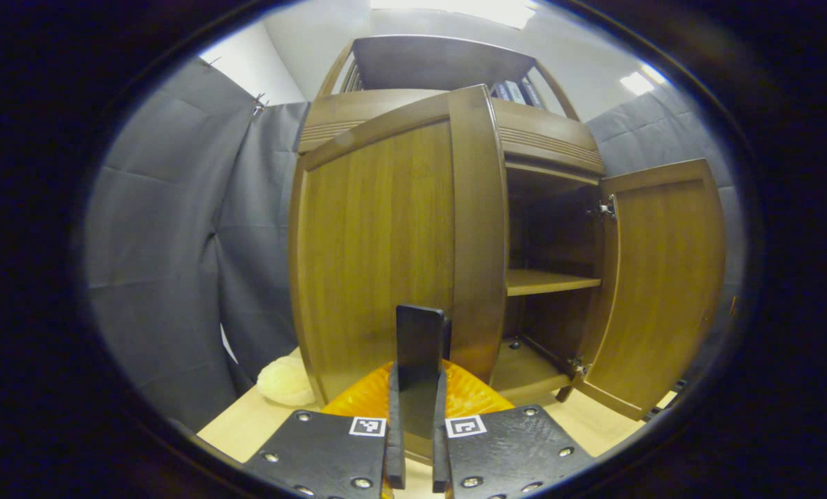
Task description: Open the right door of the double-door shoe cabinet with the right hand, and open the left door with the left hand.
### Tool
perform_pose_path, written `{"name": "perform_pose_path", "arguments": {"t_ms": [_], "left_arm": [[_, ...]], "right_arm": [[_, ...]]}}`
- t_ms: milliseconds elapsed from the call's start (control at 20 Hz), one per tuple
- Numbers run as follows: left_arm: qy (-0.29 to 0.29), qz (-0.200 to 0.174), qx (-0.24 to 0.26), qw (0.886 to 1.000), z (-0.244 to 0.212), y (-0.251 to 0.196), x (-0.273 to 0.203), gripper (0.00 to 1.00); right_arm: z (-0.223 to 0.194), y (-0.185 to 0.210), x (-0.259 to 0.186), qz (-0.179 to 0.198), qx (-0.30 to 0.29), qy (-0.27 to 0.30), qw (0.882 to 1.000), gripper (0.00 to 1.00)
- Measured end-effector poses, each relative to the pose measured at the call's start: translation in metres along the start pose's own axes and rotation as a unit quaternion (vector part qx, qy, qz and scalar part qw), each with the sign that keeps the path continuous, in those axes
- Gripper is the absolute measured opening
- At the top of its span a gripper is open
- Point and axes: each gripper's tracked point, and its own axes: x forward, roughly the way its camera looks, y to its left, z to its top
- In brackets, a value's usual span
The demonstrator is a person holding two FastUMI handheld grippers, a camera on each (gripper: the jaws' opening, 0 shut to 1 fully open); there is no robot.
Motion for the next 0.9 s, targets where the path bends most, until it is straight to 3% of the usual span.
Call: {"name": "perform_pose_path", "arguments": {"t_ms": [100, 150, 200, 250, 450, 500, 900], "left_arm": [[-0.001, 0.009, 0.001, 1.0, 0.006, 0.001, -0.001, 0.13], [-0.002, 0.013, 0.001, 1.0, 0.012, -0.001, -0.002, 0.19], [-0.002, 0.016, 0.0, 1.0, 0.02, -0.007, -0.006, 0.13], [-0.001, 0.02, -0.002, 1.0, 0.026, -0.008, -0.009, 0.19], [0.001, 0.031, -0.008, 0.999, 0.022, 0.0, -0.005, 0.12], [0.001, 0.034, -0.006, 0.999, 0.02, 0.0, -0.004, 0.19], [0.001, 0.053, -0.003, 0.999, 0.031, 0.022, -0.023, 0.18]], "right_arm": [[0.001, 0.007, 0.003, 0.008, -0.003, -0.003, 1.0, 0.97], [0.002, 0.011, 0.005, 0.013, -0.004, -0.003, 1.0, 0.97], [0.002, 0.014, 0.007, 0.018, -0.005, -0.003, 1.0, 0.98], [0.003, 0.018, 0.008, 0.022, -0.005, -0.004, 1.0, 0.98], [0.001, 0.036, 0.015, 0.042, -0.003, -0.003, 0.999, 0.98], [0.001, 0.041, 0.017, 0.047, -0.003, -0.002, 0.999, 0.98], [0.004, 0.073, 0.024, 0.079, -0.016, -0.008, 0.997, 0.97]]}}
